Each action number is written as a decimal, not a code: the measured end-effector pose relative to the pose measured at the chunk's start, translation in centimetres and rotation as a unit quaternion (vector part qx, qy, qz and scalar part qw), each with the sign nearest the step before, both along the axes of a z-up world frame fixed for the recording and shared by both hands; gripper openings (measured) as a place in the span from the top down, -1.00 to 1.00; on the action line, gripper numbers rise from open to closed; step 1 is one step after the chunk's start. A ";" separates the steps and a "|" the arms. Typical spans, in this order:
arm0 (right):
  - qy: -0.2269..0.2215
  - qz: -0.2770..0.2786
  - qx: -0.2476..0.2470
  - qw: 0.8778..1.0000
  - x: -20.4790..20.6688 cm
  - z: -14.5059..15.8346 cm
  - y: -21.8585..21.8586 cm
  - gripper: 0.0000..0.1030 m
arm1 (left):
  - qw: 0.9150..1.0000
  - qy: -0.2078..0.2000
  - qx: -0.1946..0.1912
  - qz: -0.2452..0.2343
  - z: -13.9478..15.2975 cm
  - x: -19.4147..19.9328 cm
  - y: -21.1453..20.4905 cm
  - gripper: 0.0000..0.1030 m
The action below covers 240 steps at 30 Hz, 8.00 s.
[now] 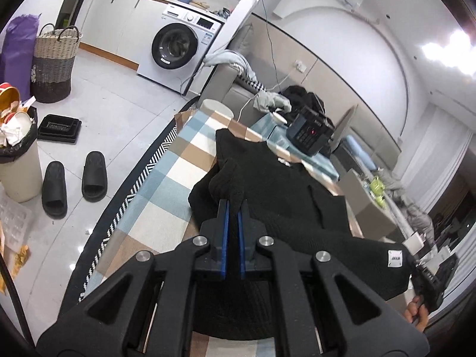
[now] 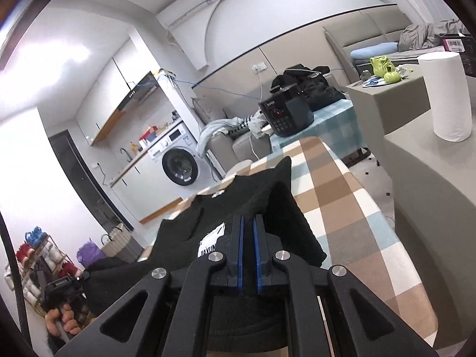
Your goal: Fold small clothes
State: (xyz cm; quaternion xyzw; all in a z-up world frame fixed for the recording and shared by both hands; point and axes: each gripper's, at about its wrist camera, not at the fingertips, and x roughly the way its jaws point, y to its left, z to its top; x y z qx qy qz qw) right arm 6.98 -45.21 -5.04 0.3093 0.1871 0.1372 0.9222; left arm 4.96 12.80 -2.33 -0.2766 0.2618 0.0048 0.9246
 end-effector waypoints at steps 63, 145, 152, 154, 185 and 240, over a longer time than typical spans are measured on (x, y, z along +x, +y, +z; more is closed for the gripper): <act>0.234 0.023 -0.117 0.965 10.1 -7.8 4.1 0.65 | 0.982 0.167 0.059 -0.063 -10.9 13.7 -4.5 0.62; 0.233 0.047 -0.070 0.969 -2.8 -7.9 -0.6 -0.01 | 0.977 0.196 0.066 -0.050 -8.3 -0.9 -3.3 -0.22; 0.214 0.063 -0.093 0.970 -3.0 -7.1 0.5 0.36 | 0.979 0.181 0.072 -0.062 -8.0 -1.0 -4.0 0.12; 0.213 0.063 -0.092 0.971 -3.0 -7.1 0.4 0.36 | 0.977 0.186 0.084 -0.057 -7.9 -0.9 -4.0 0.12; 0.212 0.050 -0.076 0.973 -0.8 -7.7 -0.3 0.27 | 0.984 0.166 0.064 -0.026 -7.7 -0.9 -1.7 0.91; 0.126 0.056 -0.124 0.983 -0.2 -4.7 0.9 0.85 | 0.990 0.121 0.062 -0.028 -6.5 0.8 -1.7 0.95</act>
